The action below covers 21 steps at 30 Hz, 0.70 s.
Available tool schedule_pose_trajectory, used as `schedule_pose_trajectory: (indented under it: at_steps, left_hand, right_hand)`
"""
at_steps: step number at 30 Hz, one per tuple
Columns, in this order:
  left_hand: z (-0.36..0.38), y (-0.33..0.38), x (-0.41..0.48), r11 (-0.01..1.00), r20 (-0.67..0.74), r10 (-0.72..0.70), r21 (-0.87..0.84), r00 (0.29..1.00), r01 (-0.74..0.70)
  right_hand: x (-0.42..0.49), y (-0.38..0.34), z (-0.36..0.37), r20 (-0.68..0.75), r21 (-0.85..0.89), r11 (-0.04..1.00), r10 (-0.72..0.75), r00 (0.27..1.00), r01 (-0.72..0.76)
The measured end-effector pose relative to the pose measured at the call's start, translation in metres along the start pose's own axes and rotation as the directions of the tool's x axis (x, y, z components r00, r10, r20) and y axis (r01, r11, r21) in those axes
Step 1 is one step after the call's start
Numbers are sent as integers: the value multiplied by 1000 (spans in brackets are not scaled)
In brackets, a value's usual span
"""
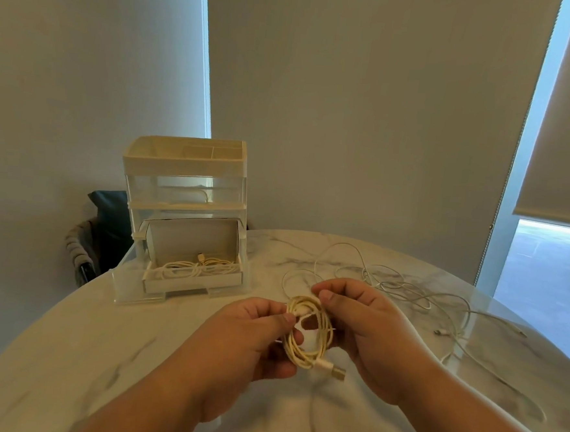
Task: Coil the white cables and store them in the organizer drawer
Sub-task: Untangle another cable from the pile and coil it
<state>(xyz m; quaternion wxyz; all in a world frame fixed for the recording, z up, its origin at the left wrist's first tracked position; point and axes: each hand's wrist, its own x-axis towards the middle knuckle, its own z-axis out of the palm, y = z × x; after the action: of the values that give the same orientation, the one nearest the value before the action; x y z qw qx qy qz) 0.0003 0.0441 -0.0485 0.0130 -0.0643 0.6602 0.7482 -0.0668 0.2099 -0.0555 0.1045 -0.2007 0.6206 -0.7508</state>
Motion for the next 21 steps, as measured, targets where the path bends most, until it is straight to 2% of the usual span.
schedule_pose_trajectory:
  at_steps: [4, 7, 12, 17, 21]
  left_hand:
    - [1, 4, 2, 978, -29, -2, -208, 1000, -4]
    - [0, 3, 2, 960, -4, -16, -281, 1000, 15]
    - [-4, -1, 4, 993, -8, -34, -117, 999, 33]
    - [-7, -4, 5, 999, -36, 31, 18, 999, -31]
    - [-6, -2, 4, 997, -95, 60, -33, 994, -63]
  right_hand:
    - [0, 1, -2, 98, 48, 993, 99, 990, -104]
    - [1, 2, -2, 95, 75, 988, 128, 987, -135]
    - [3, 1, 0, 33, 23, 989, 148, 988, -148]
    - [1, -1, -2, 96, -39, 980, 197, 976, -194]
    - [2, -3, -2, 71, 164, 959, 221, 973, -230]
